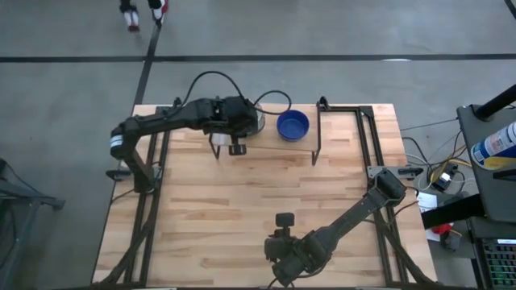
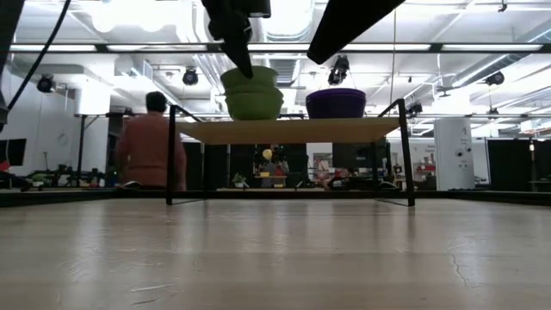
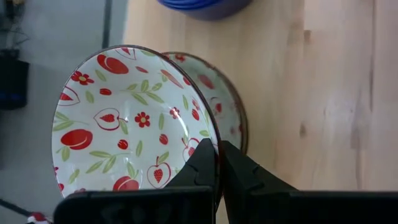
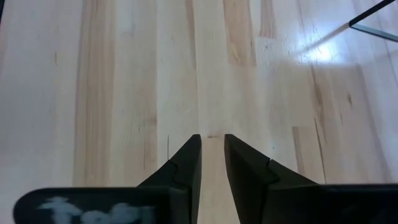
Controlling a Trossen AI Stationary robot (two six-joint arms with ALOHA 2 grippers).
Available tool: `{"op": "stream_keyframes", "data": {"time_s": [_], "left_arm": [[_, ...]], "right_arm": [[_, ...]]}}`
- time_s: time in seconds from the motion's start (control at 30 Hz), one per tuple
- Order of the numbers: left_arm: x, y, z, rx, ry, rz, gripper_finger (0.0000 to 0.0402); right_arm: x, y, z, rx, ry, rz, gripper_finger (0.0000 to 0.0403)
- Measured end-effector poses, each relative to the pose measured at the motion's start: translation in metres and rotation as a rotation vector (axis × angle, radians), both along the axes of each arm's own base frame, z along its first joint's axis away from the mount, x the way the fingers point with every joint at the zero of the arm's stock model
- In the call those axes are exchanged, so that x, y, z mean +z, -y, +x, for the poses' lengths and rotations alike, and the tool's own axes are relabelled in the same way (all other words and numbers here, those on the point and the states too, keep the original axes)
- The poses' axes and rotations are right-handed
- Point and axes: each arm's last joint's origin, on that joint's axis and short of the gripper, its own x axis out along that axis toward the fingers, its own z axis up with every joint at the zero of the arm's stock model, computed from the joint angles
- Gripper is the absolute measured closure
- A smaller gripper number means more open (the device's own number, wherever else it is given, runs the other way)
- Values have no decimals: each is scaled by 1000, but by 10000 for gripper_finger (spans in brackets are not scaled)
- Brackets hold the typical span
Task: Pick & Place Mini bowls
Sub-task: Stack the red patterned bowl on the red patterned bowl on the shelf
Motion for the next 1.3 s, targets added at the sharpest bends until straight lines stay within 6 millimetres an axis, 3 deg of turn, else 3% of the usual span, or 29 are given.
{"op": "stream_keyframes", "data": {"time_s": [0.37, 0.8, 1.1, 1.3], "left_arm": [[-16, -2, 11, -30, -63, -19, 397], [-16, -2, 10, 0, -70, -12, 395], [-11, -2, 10, 26, -38, -13, 325], [-5, -2, 8, 51, -28, -11, 316]], "right_arm": [[0, 0, 0, -2, 3, 3, 339], [-2, -1, 0, 1, 8, 6, 344], [-3, -1, 1, 1, 8, 6, 344], [-3, -1, 0, 1, 6, 5, 344]]}}
